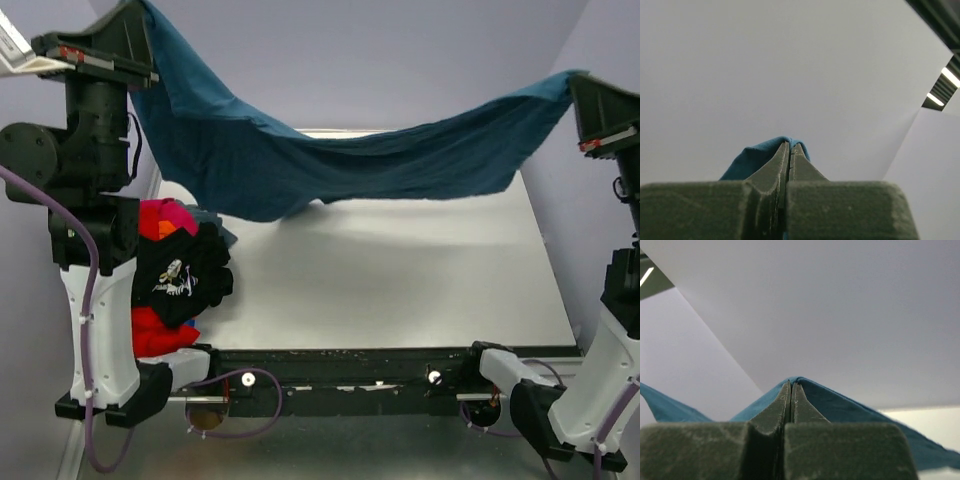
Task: Fold and stack the t-shirts
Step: Flatten out the tshirt
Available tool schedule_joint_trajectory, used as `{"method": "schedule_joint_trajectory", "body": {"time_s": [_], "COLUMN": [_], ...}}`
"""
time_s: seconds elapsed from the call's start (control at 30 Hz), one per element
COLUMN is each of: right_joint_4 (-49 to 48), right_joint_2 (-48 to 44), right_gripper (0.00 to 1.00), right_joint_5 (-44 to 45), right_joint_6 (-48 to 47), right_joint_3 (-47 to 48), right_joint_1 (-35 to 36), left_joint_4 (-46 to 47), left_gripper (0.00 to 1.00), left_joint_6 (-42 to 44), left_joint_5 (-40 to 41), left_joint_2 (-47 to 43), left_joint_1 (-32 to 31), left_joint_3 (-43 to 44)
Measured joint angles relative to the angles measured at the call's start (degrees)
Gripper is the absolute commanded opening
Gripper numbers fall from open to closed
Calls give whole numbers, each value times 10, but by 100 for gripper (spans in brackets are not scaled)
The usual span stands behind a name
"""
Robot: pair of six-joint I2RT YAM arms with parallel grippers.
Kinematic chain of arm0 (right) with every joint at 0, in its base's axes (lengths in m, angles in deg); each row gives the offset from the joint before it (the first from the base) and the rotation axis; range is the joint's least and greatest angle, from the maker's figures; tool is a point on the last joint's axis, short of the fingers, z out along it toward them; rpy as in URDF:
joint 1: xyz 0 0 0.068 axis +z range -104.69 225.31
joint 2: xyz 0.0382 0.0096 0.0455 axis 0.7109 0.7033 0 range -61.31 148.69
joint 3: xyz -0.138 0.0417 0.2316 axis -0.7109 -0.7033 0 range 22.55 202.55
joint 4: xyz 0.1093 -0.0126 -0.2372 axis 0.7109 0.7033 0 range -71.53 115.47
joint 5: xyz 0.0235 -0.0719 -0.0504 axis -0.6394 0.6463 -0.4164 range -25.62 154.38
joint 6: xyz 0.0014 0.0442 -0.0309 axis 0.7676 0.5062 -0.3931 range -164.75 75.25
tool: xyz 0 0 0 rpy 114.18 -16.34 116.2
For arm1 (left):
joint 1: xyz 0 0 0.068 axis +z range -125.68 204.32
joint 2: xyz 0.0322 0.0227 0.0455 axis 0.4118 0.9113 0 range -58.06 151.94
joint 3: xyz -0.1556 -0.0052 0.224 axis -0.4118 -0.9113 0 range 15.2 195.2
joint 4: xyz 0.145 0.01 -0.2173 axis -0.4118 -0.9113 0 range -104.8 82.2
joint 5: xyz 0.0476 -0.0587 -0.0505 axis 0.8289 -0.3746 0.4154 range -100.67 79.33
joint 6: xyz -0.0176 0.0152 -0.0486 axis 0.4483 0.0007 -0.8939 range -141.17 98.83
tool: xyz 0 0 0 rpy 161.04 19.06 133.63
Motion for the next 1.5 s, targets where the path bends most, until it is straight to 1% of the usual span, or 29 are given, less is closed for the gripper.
{"method": "schedule_joint_trajectory", "body": {"time_s": [0.1, 0.13, 0.2, 0.27, 0.33, 0.4, 0.47, 0.5, 0.53, 0.6, 0.63, 0.73, 0.8, 0.87, 0.97, 1.07, 1.13, 1.23, 1.37, 1.43, 1.5], "right_joint_4": [9, 9, 9, 4, -1, -4, 3, 19, 40, 75, 83, 82, 56, 26, -3, -22, -33, -54, -66, -73, -77], "right_joint_2": [40, 56, 82, 112, 165, 240, 337, 384, 427, 497, 518, 531, 516, 500, 494, 499, 497, 482, 450, 427, 394], "right_gripper": [1, 1, 1, 1, 1, 1, 1, 1, 1, 1, 1, 1, 1, 1, 1, 1, 1, 1, 1, 1, 1], "right_joint_5": [32, 42, 56, 57, 47, 31, 16, 12, 9, 0, -6, -29, -47, -61, -80, -104, -117, -124, -124, -123, -118], "right_joint_6": [3, 7, 23, 44, 68, 84, 91, 92, 92, 93, 93, 104, 118, 129, 142, 146, 146, 143, 137, 136, 134], "right_joint_3": [77, 87, 69, 19, -40, -73, -72, -56, -27, 53, 94, 185, 216, 222, 222, 193, 148, 32, -137, -209, -276], "right_joint_1": [0, 0, -3, -7, -10, -11, -12, -12, -12, -15, -18, -38, -58, -78, -99, -101, -99, -94, -94, -95, -96], "left_joint_4": [10, 14, 23, 27, 35, 39, 30, 14, -15, -44, -56, -35, 1, 40, 105, 138, 151, 153, 152, 146, 132], "left_gripper": [0, 0, 0, 0, 0, 0, 0, 0, 0, 0, 0, 0, 0, 0, 0, 0, 0, 0, 0, 0, 0], "left_joint_6": [5, 4, 2, -5, -18, -32, -42, -38, -21, 17, 43, 85, 104, 118, 132, 141, 146, 146, 129, 121, 113], "left_joint_5": [0, 0, 0, 0, -2, -9, -23, -26, -23, -12, -2, 5, 5, 5, 7, 16, 23, 37, 54, 70, 86], "left_joint_2": [63, 87, 137, 186, 234, 298, 372, 405, 452, 499, 515, 509, 481, 437, 373, 351, 336, 308, 247, 222, 192], "left_joint_1": [0, 0, 0, 0, 0, 0, -1, -3, -8, -24, -40, -84, -112, -121, -107, -95, -94, -96, -102, -108, -120], "left_joint_3": [89, 111, 132, 123, 93, 58, 51, 63, 99, 160, 200, 266, 290, 289, 269, 263, 221, 98, -164, -274, -360]}}
